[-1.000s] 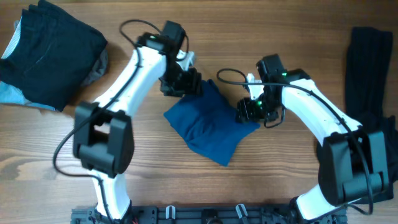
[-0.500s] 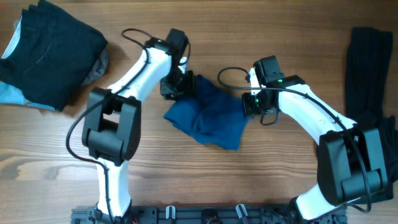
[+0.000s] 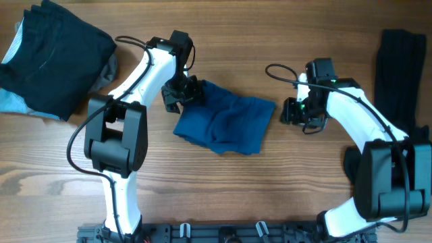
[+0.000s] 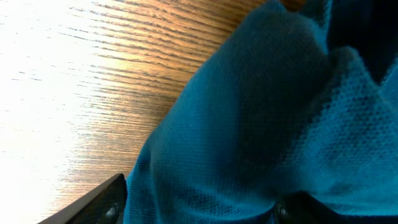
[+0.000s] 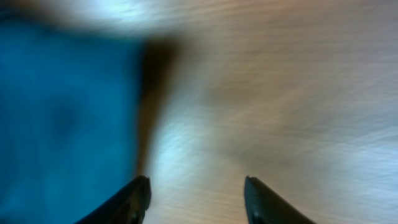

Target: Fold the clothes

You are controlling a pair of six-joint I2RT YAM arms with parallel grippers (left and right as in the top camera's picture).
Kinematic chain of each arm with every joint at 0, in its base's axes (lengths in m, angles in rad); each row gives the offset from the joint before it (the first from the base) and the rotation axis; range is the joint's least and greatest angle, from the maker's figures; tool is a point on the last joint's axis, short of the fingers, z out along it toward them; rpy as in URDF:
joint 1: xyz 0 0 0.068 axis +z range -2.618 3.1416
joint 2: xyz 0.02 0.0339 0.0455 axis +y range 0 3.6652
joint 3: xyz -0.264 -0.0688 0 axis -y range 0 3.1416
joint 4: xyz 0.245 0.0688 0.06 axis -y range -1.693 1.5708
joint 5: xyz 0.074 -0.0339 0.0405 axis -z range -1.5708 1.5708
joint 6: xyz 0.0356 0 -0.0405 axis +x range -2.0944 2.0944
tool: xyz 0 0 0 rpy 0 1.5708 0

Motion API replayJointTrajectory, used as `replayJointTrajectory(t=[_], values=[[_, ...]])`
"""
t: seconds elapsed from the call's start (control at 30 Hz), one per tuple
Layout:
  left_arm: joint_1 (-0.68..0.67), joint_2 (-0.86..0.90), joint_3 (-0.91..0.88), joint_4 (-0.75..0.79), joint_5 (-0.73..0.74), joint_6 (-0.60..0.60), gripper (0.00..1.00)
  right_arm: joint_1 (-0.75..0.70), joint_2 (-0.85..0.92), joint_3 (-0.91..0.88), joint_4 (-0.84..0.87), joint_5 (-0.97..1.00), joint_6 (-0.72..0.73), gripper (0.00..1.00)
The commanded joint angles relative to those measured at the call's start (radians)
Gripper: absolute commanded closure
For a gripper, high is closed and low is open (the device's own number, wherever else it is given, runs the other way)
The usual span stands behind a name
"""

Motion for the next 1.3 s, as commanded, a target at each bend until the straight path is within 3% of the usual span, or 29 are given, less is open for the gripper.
replayJointTrajectory(t=[0.0, 0.13, 0.5, 0.57, 0.67, 0.7, 0.73, 0.77, 0.83, 0.9, 1.03, 1.27], values=[[0.019, 0.056, -0.025, -0.011, -0.154, -0.021, 0.25, 0.040, -0.034, 0.005, -0.080, -0.285, -0.029, 0.41], [0.019, 0.056, -0.025, -0.018, -0.154, -0.021, 0.24, 0.084, -0.034, -0.066, -0.077, -0.282, -0.047, 0.39], [0.019, 0.056, -0.025, -0.025, -0.154, -0.020, 0.22, 0.103, -0.032, -0.295, 0.243, -0.369, 0.061, 0.38], [0.019, 0.056, -0.025, -0.025, -0.154, -0.020, 0.22, 0.103, -0.032, -0.301, 0.253, -0.406, 0.061, 0.45], [0.019, 0.056, -0.025, -0.026, -0.154, -0.020, 0.22, 0.103, -0.032, -0.301, 0.249, -0.466, 0.054, 0.64], [0.019, 0.056, -0.025, -0.025, -0.154, -0.020, 0.22, 0.103, -0.032, -0.301, 0.247, -0.469, 0.055, 0.74], [0.019, 0.056, -0.025, -0.026, -0.154, -0.020, 0.22, 0.103, -0.032, -0.301, 0.246, -0.468, 0.054, 0.91], [0.019, 0.056, -0.025, -0.026, -0.154, -0.020, 0.22, 0.103, -0.032, -0.301, 0.246, -0.468, 0.054, 0.96], [0.019, 0.056, -0.025, -0.033, -0.159, -0.020, 0.23, 0.103, -0.032, -0.301, 0.249, -0.455, 0.054, 0.96], [0.019, 0.056, -0.025, -0.047, -0.181, -0.020, 0.23, 0.102, -0.032, -0.300, 0.249, -0.352, 0.057, 0.96], [0.020, 0.056, -0.025, -0.099, -0.269, -0.021, 0.29, 0.067, -0.032, -0.300, 0.155, 0.262, 0.299, 0.96], [0.018, 0.056, -0.025, -0.155, -0.255, -0.024, 0.30, 0.037, -0.032, -0.294, 0.195, 0.266, 0.234, 0.95]])
